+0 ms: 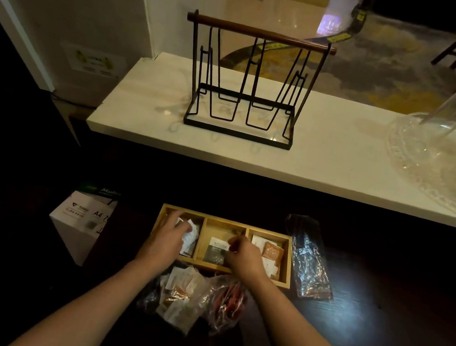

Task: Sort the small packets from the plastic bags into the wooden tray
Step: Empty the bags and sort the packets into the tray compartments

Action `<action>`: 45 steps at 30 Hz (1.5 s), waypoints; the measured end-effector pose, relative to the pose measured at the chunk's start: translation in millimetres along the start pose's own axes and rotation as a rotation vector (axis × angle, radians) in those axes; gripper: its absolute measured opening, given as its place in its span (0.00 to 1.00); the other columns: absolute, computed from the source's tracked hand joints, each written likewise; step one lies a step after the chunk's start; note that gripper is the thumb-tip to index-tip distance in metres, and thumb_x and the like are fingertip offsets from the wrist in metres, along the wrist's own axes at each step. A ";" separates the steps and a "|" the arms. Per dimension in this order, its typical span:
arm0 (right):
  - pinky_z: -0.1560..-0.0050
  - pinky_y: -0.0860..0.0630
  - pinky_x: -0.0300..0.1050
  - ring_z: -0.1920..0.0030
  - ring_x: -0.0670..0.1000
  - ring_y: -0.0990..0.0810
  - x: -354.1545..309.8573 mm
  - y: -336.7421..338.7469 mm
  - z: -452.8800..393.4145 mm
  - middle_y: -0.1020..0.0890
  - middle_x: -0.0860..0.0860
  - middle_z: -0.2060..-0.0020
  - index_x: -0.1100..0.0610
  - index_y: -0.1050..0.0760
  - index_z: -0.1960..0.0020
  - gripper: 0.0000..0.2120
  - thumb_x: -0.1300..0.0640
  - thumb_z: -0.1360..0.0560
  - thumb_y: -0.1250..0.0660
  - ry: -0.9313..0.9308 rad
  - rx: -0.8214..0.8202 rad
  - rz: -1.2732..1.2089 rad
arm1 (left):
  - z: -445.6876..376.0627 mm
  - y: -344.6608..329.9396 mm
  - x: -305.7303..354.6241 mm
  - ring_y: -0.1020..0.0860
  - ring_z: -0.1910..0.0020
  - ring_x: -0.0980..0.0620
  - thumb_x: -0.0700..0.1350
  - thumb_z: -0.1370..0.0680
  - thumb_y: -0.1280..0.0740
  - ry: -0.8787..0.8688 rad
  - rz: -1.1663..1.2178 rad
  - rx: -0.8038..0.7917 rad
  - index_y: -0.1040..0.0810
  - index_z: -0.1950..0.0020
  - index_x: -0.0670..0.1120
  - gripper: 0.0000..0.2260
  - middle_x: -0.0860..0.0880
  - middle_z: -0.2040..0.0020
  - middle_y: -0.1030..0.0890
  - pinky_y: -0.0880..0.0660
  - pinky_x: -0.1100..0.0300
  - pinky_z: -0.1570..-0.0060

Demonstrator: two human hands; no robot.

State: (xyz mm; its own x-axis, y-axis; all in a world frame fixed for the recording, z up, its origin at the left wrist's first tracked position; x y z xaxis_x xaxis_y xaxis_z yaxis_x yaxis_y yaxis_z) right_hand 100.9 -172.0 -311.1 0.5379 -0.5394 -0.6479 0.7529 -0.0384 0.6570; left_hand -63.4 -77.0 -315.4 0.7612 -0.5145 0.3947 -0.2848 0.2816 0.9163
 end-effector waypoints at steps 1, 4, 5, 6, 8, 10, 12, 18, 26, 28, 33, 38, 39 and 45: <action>0.43 0.23 0.47 0.43 0.57 0.22 -3.4 -6.4 -3.1 0.22 0.59 0.41 0.62 0.28 0.37 0.16 0.61 0.24 0.35 -0.032 -0.023 0.030 | 1.8 -2.8 2.9 0.36 0.28 0.45 0.35 0.26 0.33 -0.028 -0.070 0.004 0.25 0.41 0.46 0.15 0.47 0.25 0.40 0.27 0.50 0.37; 0.36 0.28 0.47 0.36 0.59 0.27 -14.1 -20.7 -10.0 0.28 0.62 0.36 0.66 0.35 0.33 0.20 0.61 0.22 0.38 -0.100 -0.046 0.137 | 6.4 -14.1 5.3 0.40 0.25 0.45 0.37 0.24 0.35 -0.054 -0.110 -0.044 0.28 0.35 0.48 0.18 0.47 0.23 0.43 0.30 0.49 0.34; 0.34 0.30 0.48 0.34 0.60 0.30 -17.5 -23.1 -11.8 0.30 0.63 0.34 0.67 0.37 0.32 0.21 0.61 0.22 0.39 -0.125 -0.054 0.159 | 6.8 -18.3 3.0 0.42 0.25 0.46 0.39 0.22 0.38 -0.038 -0.086 -0.083 0.31 0.32 0.49 0.18 0.47 0.22 0.44 0.31 0.50 0.32; 0.33 0.32 0.49 0.33 0.61 0.31 -18.9 -24.4 -14.1 0.31 0.64 0.33 0.68 0.39 0.31 0.22 0.60 0.22 0.40 -0.156 -0.062 0.158 | 7.3 -22.6 -0.2 0.43 0.24 0.47 0.42 0.20 0.41 -0.022 -0.076 -0.125 0.34 0.30 0.50 0.18 0.48 0.22 0.46 0.34 0.50 0.31; 0.33 0.34 0.51 0.32 0.62 0.32 -17.1 -28.6 -18.3 0.32 0.64 0.33 0.68 0.39 0.31 0.25 0.60 0.23 0.37 -0.236 -0.093 0.114 | 8.0 -28.8 -4.8 0.47 0.23 0.48 0.46 0.18 0.45 -0.025 -0.115 -0.172 0.41 0.25 0.52 0.20 0.48 0.21 0.49 0.40 0.52 0.27; 0.34 0.32 0.50 0.33 0.61 0.31 -14.5 -33.7 -20.3 0.31 0.64 0.33 0.68 0.41 0.30 0.27 0.59 0.24 0.36 -0.283 -0.113 0.057 | 7.8 -32.2 -8.3 0.54 0.22 0.48 0.50 0.17 0.48 -0.040 -0.163 -0.212 0.49 0.23 0.52 0.23 0.47 0.21 0.55 0.50 0.54 0.25; 0.38 0.28 0.48 0.36 0.59 0.26 -10.8 -38.6 -19.8 0.27 0.62 0.36 0.66 0.40 0.31 0.25 0.59 0.24 0.35 -0.302 -0.106 -0.024 | 6.8 -32.1 -9.3 0.59 0.22 0.51 0.53 0.18 0.49 -0.032 -0.127 -0.248 0.55 0.22 0.52 0.26 0.48 0.21 0.59 0.58 0.57 0.26; 0.53 0.23 0.47 0.48 0.57 0.20 -15.5 -24.0 -21.0 0.20 0.58 0.47 0.62 0.30 0.39 0.15 0.58 0.24 0.35 -0.174 0.049 -0.067 | 8.0 2.4 -11.6 0.41 0.25 0.50 0.47 0.20 0.42 0.042 0.111 -0.047 0.42 0.24 0.48 0.24 0.49 0.23 0.42 0.40 0.55 0.29; 0.50 0.25 0.38 0.45 0.51 0.21 -51.5 -33.6 -23.2 0.22 0.53 0.47 0.57 0.32 0.39 0.16 0.60 0.25 0.33 0.033 0.015 -0.278 | 24.2 36.5 -11.9 0.24 0.41 0.49 0.46 0.24 0.46 -0.119 -0.057 0.217 0.28 0.36 0.47 0.18 0.48 0.39 0.23 0.25 0.56 0.45; 0.51 0.26 0.37 0.47 0.50 0.21 -58.9 -44.8 -20.5 0.21 0.56 0.45 0.59 0.28 0.41 0.12 0.62 0.23 0.36 0.112 -0.022 -0.129 | 26.6 23.7 4.0 0.26 0.36 0.51 0.43 0.27 0.35 -0.252 -0.141 0.124 0.28 0.34 0.50 0.21 0.50 0.35 0.24 0.29 0.56 0.37; 0.49 0.26 0.39 0.44 0.52 0.22 -59.2 -32.4 -15.1 0.23 0.53 0.42 0.57 0.23 0.42 0.12 0.64 0.23 0.38 0.262 0.087 0.163 | 29.4 -2.6 6.5 0.27 0.33 0.51 0.43 0.33 0.26 -0.351 -0.277 -0.064 0.28 0.33 0.52 0.30 0.53 0.33 0.24 0.34 0.51 0.33; 0.47 0.23 0.45 0.48 0.49 0.20 -42.5 -7.3 -3.8 0.17 0.51 0.48 0.54 0.20 0.47 0.08 0.56 0.23 0.35 0.299 -0.028 0.073 | 23.2 -6.1 11.2 0.24 0.36 0.50 0.47 0.34 0.28 -0.434 -0.457 -0.083 0.19 0.44 0.52 0.18 0.53 0.40 0.19 0.42 0.51 0.33; 0.48 0.24 0.44 0.49 0.48 0.20 -42.9 -9.2 3.6 0.17 0.50 0.49 0.54 0.20 0.46 0.09 0.52 0.24 0.34 0.329 -0.138 0.074 | 20.9 -7.8 14.5 0.24 0.36 0.50 0.48 0.33 0.29 -0.433 -0.477 -0.096 0.18 0.46 0.52 0.16 0.53 0.42 0.19 0.42 0.50 0.34; 0.46 0.25 0.41 0.49 0.48 0.20 -34.2 -22.5 36.6 0.17 0.50 0.48 0.54 0.20 0.47 0.09 0.56 0.26 0.31 0.503 -0.305 0.317 | 17.3 12.0 39.5 0.23 0.46 0.53 0.47 0.26 0.38 -0.316 -0.261 0.024 0.20 0.53 0.51 0.08 0.55 0.52 0.20 0.29 0.57 0.42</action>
State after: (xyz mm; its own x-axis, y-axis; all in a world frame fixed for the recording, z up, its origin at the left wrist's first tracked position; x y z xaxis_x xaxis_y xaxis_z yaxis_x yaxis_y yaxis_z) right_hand 51.7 -183.4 -289.6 0.8067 -0.0247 -0.5904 0.5627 0.3371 0.7548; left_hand -46.8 -107.9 -287.6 0.5944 -0.7906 0.1468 -0.1221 0.0917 0.9883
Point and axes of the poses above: each hand's wrist, its own z-axis away from the middle knuckle, its own y-axis out of the back of the hand, x = y × z, the point moved 7 cm from there along -z, towards the middle knuckle
